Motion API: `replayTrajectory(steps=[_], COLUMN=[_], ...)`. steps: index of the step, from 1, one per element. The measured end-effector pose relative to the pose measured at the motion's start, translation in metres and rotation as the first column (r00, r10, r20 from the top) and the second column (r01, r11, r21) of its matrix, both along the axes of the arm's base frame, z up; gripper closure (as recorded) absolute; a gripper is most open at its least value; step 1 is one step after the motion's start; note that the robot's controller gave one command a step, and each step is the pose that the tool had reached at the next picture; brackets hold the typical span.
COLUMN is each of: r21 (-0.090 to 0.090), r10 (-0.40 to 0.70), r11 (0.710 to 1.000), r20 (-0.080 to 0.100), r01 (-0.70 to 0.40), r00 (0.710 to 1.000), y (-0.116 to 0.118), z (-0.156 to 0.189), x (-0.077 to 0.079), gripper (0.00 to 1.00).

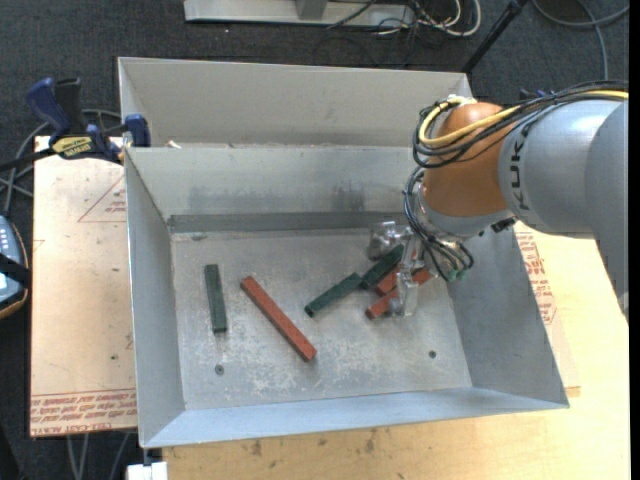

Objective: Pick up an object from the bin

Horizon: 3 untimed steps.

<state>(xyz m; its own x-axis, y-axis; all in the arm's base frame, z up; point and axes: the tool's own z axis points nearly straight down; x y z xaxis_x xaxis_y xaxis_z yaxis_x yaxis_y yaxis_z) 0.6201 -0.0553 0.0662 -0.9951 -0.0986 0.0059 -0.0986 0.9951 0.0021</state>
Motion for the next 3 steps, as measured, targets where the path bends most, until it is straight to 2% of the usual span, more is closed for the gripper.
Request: replayTrajectory(steps=[1, 2, 3], r21=[0.0, -0.004, -0.001], r10=[0.002, 0.165, 0.165], r11=[1.0, 0.986, 0.986], r20=[0.009, 0.018, 0.01], r01=[-0.002, -0.165, -0.165], r00=[1.0, 0.986, 0.986], y=[0.0, -0.006, -0.006], z=[0.009, 0.161, 0.156], x=[0.004, -0.01, -0.012], gripper=[1.0, 1.0, 0.0])
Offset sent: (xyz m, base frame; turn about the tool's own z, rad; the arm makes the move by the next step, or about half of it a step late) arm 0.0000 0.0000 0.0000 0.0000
